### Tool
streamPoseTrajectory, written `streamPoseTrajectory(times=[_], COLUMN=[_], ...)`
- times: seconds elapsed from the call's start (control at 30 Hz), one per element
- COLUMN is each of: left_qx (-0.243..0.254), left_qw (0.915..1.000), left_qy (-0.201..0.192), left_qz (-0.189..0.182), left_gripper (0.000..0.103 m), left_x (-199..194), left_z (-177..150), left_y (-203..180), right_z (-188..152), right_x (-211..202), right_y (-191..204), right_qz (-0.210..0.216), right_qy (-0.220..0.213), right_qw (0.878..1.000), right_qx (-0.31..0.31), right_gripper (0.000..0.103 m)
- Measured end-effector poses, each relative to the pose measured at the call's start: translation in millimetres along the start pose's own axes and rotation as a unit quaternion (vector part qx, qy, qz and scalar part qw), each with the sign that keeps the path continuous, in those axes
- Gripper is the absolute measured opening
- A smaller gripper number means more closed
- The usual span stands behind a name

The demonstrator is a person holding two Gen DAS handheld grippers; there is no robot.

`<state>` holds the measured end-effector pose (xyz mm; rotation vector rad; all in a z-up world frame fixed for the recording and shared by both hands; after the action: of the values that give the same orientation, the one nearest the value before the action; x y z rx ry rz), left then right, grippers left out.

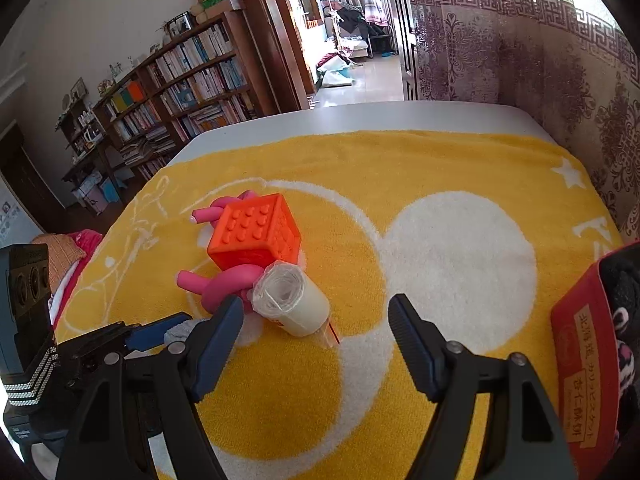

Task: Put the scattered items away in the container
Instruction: 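Grasp the grey sock ball with left tool while right tool grasps the white tape roll, then lift the grey sock ball with left tool while right tool drops the tape roll into the tin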

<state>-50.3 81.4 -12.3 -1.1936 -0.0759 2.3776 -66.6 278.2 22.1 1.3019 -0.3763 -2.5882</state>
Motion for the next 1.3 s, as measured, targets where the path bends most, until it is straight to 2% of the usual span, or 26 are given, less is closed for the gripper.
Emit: streamPoseTrajectory(times=[0.17,0.27,0.3,0.33,0.4,0.53,0.7,0.8,1.1,1.3], left_qx=[0.013,0.021,0.023,0.023,0.027,0.051,0.044,0.042,0.059,0.059], left_qw=[0.9999,0.9997,0.9996,0.9996,0.9995,0.9981,0.9986,0.9988,0.9973,0.9974], left_qy=[0.004,0.006,0.006,0.006,0.007,0.008,0.001,-0.009,-0.037,-0.039], left_qz=[0.008,0.012,0.014,0.014,0.017,0.035,0.028,0.023,0.020,0.016], left_gripper=[0.055,0.056,0.056,0.056,0.056,0.056,0.054,0.048,0.048,0.048], left_x=[3.9,5.5,6.0,6.4,7.5,9.7,6.2,0.7,-15.1,-16.4], left_z=[-1.8,-2.6,-2.8,-3.0,-3.4,-5.0,-4.3,-2.8,0.1,2.2], left_y=[-4.8,-6.7,-7.2,-7.6,-9.0,-16.7,-14.3,-14.6,-25.6,-29.2], right_z=[1.3,2.5,2.2,1.4,1.4,3.2,1.8,2.4,5.1,6.1], right_x=[22.0,34.8,37.4,38.6,35.5,22.4,9.2,2.7,-6.1,-30.8], right_y=[5.6,2.8,-0.3,-4.3,-11.7,-18.0,-15.3,-13.5,-15.3,-13.9], right_qz=[0.005,0.008,0.003,0.000,0.006,-0.010,-0.024,-0.030,-0.035,-0.038], right_qy=[0.023,0.039,0.043,0.047,0.041,0.015,-0.013,-0.030,-0.052,-0.091], right_qw=[1.000,0.999,0.999,0.999,0.999,0.999,0.999,0.999,0.998,0.995], right_qx=[-0.014,-0.010,-0.005,0.001,0.017,0.028,0.020,0.016,0.027,0.033], right_gripper=[0.075,0.058,0.047,0.040,0.040,0.040,0.040,0.040,0.040,0.040])
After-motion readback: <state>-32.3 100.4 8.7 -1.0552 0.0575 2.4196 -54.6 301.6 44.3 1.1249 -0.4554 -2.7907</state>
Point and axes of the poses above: each gripper's, at about its wrist camera, not at the fingertips, and x roughly the way its jaws point, y to its left, z to its top, the point moved 1 cm from there along x, roughly the way its jaws point, and after that the axes turned 9 degrees about x, right-handed, at the moved point
